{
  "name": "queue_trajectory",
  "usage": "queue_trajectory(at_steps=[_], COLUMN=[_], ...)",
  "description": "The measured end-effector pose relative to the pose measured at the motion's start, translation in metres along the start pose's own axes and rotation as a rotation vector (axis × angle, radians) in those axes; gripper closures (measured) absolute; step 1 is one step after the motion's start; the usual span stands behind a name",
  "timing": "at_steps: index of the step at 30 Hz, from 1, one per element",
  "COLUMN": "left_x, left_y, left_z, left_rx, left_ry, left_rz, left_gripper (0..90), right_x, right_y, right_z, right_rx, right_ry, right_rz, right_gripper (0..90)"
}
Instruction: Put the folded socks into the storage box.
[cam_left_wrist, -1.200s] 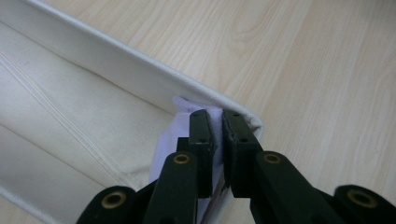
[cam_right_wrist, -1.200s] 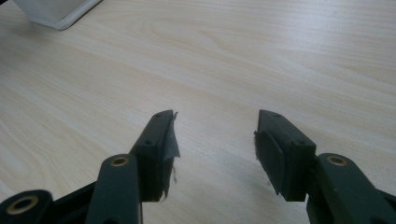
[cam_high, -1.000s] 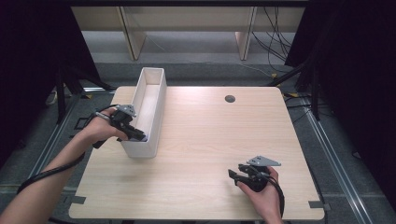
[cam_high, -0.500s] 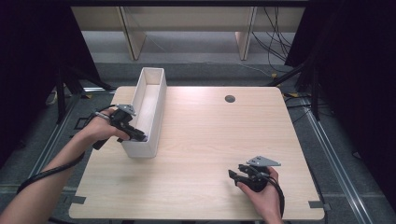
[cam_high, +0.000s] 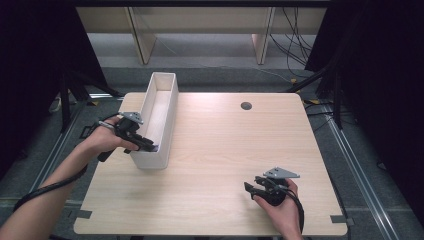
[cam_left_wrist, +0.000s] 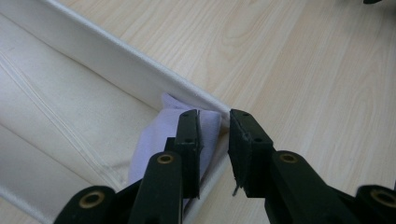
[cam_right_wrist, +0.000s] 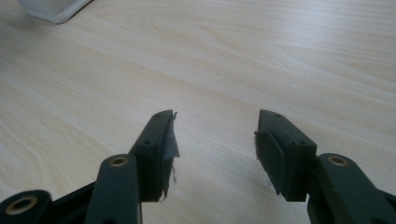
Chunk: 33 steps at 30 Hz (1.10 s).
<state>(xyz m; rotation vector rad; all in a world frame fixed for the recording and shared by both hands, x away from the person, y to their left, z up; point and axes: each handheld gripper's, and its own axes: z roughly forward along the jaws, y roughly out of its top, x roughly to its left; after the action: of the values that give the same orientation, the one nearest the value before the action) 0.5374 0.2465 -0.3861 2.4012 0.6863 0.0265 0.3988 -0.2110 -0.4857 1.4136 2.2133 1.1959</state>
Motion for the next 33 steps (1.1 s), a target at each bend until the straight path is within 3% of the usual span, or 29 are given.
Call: queue_trajectory(at_steps=[10, 14, 15, 17, 20, 22, 24, 26, 33], left_x=[-0.008, -0.015, -0.017, -0.022, -0.029, -0.034, -0.037, -0.044, -0.062], left_y=[-0.003, -0.007, -0.008, -0.012, -0.015, -0.018, -0.020, -0.023, -0.029], left_z=[-0.008, -0.012, -0.013, -0.015, -0.017, -0.019, -0.021, -0.023, -0.028], left_rx=[-0.046, -0.098, -0.115, -0.153, -0.188, -0.204, -0.222, -0.250, -0.336], left_ry=[0.013, 0.030, 0.035, 0.048, 0.065, 0.071, 0.089, 0.105, 0.154], left_rz=[-0.004, -0.027, -0.031, -0.045, -0.060, -0.065, -0.068, -0.085, -0.111], left_gripper=[67.0, 61.1, 59.6, 57.6, 53.3, 51.4, 50.4, 47.7, 45.0], right_x=[-0.003, 0.000, -0.002, -0.003, 0.000, 0.000, -0.003, 0.000, -0.002], right_y=[0.000, 0.000, 0.000, 0.000, -0.001, -0.001, 0.000, 0.000, 0.000], right_z=[-0.002, -0.002, -0.001, -0.001, -0.001, -0.001, -0.001, -0.003, -0.003], right_rx=[0.012, 0.016, 0.009, -0.003, 0.001, 0.004, 0.002, 0.013, 0.009], right_ry=[-0.005, 0.003, 0.000, 0.009, 0.001, 0.001, 0.002, -0.015, -0.020], right_rz=[-0.016, 0.016, -0.009, -0.007, 0.036, 0.039, 0.002, 0.031, 0.007], right_gripper=[46.8, 46.4, 46.3, 46.3, 46.1, 46.0, 46.0, 45.9, 45.7])
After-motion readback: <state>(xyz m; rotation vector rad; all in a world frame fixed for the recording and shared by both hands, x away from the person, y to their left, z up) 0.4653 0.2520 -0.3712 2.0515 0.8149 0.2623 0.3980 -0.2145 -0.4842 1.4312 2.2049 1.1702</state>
